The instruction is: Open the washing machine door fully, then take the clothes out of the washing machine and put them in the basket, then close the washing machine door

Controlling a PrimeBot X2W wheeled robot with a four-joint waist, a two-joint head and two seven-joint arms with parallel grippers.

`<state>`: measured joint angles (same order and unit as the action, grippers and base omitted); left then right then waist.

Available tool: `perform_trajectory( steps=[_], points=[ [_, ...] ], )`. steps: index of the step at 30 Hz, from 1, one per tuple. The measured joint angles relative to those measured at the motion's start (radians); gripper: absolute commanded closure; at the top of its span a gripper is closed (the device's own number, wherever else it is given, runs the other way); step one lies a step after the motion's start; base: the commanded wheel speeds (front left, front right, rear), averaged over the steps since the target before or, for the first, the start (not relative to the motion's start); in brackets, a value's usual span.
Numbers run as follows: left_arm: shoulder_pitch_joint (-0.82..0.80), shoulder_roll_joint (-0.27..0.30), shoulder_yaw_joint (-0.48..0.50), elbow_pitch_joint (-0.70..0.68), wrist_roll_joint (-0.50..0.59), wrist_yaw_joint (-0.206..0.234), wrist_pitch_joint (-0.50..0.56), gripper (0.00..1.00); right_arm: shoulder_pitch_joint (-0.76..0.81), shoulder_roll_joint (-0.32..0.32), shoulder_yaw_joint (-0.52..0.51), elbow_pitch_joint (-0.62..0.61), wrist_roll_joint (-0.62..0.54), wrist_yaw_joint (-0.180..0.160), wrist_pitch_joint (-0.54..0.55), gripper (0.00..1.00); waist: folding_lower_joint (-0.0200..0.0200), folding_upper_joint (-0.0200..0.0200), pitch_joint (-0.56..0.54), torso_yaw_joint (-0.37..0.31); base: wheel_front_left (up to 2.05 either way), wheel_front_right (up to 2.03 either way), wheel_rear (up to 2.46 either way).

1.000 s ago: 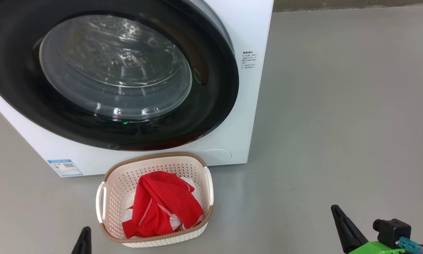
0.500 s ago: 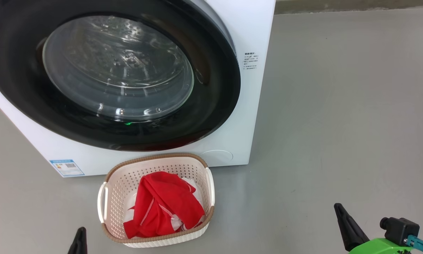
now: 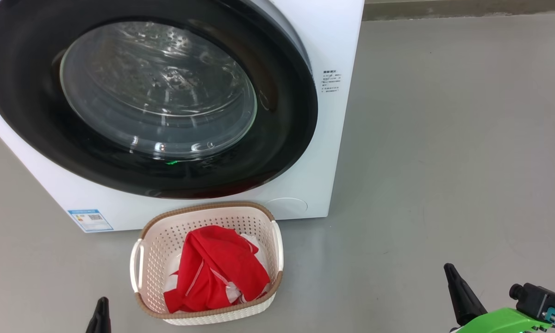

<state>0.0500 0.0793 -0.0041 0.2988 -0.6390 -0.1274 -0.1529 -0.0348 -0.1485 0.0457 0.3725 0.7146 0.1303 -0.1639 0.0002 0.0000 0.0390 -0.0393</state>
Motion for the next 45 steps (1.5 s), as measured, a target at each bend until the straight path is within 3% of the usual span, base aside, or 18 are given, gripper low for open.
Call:
perform_trajectory(
  steps=[45],
  points=[
    [-0.054,-0.018,0.039,-0.011,-0.453,0.0,0.126,1.0,-0.008,0.048,-0.084,-0.046,0.42,0.0,0.128,1.0,0.0,0.0,-0.017,0.019,0.0,0.0,0.0]
  ],
)
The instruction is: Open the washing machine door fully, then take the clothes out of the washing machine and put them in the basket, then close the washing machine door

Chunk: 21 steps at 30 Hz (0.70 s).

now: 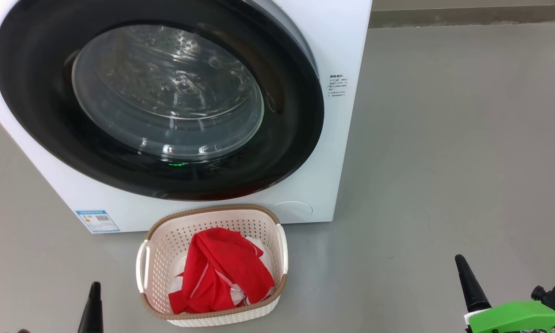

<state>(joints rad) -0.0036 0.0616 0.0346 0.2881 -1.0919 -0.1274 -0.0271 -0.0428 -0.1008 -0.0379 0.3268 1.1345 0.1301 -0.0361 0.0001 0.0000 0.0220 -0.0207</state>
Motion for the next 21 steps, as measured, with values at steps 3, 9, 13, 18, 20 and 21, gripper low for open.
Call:
perform_trajectory(
  steps=[3,9,13,18,20,21],
  points=[
    [-0.007,-0.001,0.002,-0.001,-0.032,0.0,0.006,1.0,0.0,0.002,-0.005,-0.004,0.03,0.0,0.008,1.0,0.0,0.0,-0.001,0.001,0.0,0.0,0.0],
    [-0.007,-0.004,0.009,-0.001,-0.094,0.0,0.024,1.0,-0.004,0.007,-0.013,-0.011,0.083,0.0,0.023,1.0,0.0,0.0,-0.003,0.004,0.0,0.0,0.0],
    [-0.012,-0.007,0.012,-0.002,-0.135,0.0,0.036,1.0,-0.004,0.011,-0.02,-0.014,0.123,0.0,0.036,1.0,0.0,0.0,-0.005,0.005,0.0,0.0,0.0],
    [-0.026,-0.009,0.017,-0.005,-0.182,0.0,0.047,1.0,-0.004,0.016,-0.034,-0.019,0.171,0.0,0.051,1.0,-0.0001,0.0,-0.007,0.008,0.0,0.0,0.0],
    [-0.027,-0.01,0.019,-0.006,-0.207,0.0,0.054,1.0,-0.004,0.017,-0.037,-0.021,0.19,0.0,0.057,1.0,0.0,0.0,-0.008,0.008,0.0,0.0,0.0],
    [-0.028,-0.01,0.02,-0.006,-0.217,0.0,0.056,1.0,-0.004,0.018,-0.038,-0.022,0.198,0.0,0.06,1.0,0.0,0.0,-0.008,0.009,0.0,0.0,0.0]
  ],
)
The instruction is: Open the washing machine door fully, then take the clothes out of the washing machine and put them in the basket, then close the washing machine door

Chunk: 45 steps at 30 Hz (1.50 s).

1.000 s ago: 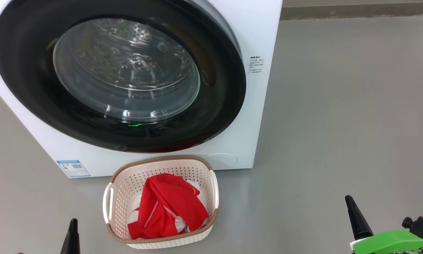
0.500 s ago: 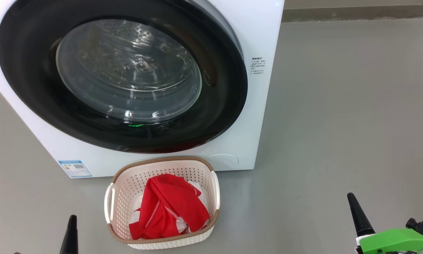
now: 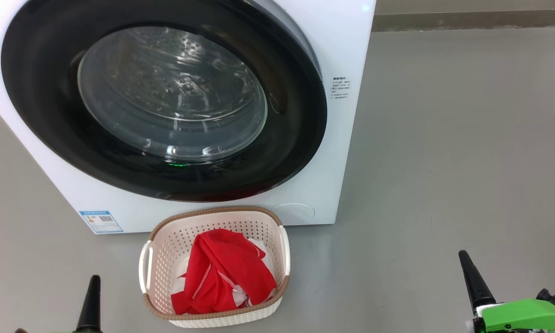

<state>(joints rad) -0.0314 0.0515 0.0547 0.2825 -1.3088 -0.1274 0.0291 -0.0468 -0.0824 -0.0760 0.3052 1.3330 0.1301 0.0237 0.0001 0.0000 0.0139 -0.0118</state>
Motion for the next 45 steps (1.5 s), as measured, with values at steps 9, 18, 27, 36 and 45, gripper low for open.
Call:
perform_trajectory(
  steps=[9,18,27,36,45],
  points=[
    [-0.004,-0.006,0.007,-0.001,-0.087,0.0,0.025,1.0,-0.001,0.013,-0.013,-0.009,0.087,-0.001,0.022,1.0,0.0,0.0,-0.003,0.004,0.0,0.0,0.0],
    [-0.021,-0.01,0.016,-0.006,-0.193,0.0,0.052,1.0,-0.017,0.02,-0.034,-0.021,0.179,-0.001,0.054,1.0,-0.0001,0.0,-0.007,0.008,0.0,0.0,0.0],
    [-0.031,-0.014,0.025,-0.008,-0.284,0.0,0.078,1.0,-0.017,0.03,-0.05,-0.029,0.263,-0.001,0.076,1.0,-0.0001,0.0,-0.011,0.012,0.0,0.0,0.0],
    [-0.038,-0.016,0.027,-0.01,-0.296,0.0,0.081,1.0,-0.02,0.031,-0.056,-0.03,0.272,-0.001,0.081,1.0,0.0,0.0,-0.011,0.012,0.0,0.0,0.0],
    [-0.038,-0.016,0.027,-0.01,-0.296,0.0,0.081,1.0,-0.02,0.031,-0.057,-0.03,0.272,-0.001,0.081,1.0,0.0,0.0,-0.011,0.012,0.0,0.0,0.0]
  ],
)
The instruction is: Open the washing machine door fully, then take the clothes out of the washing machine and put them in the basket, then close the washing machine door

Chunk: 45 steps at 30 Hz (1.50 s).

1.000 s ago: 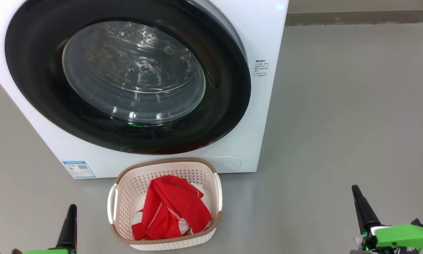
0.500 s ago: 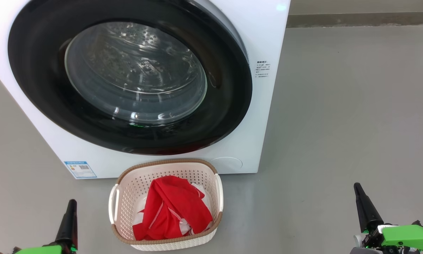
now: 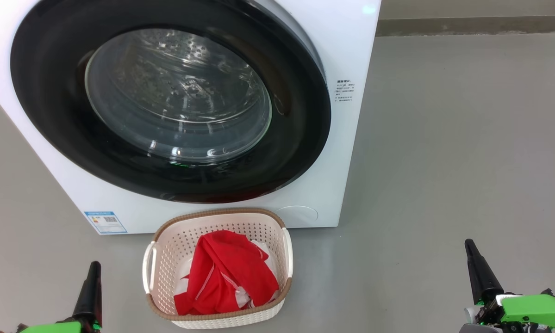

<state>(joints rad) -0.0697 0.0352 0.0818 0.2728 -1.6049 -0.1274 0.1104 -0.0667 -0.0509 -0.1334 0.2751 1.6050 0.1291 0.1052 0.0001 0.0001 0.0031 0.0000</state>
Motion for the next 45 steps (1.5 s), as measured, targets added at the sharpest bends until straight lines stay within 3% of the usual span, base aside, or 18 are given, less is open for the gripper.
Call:
perform_trajectory(
  steps=[45],
  points=[
    [0.0,0.0,0.0,0.0,0.0,0.0,0.0,1.0,0.0,0.002,-0.002,0.0,0.0,0.0,0.0,1.0,0.0,0.0,0.0,0.0,0.0,0.0,0.0]
  ],
)
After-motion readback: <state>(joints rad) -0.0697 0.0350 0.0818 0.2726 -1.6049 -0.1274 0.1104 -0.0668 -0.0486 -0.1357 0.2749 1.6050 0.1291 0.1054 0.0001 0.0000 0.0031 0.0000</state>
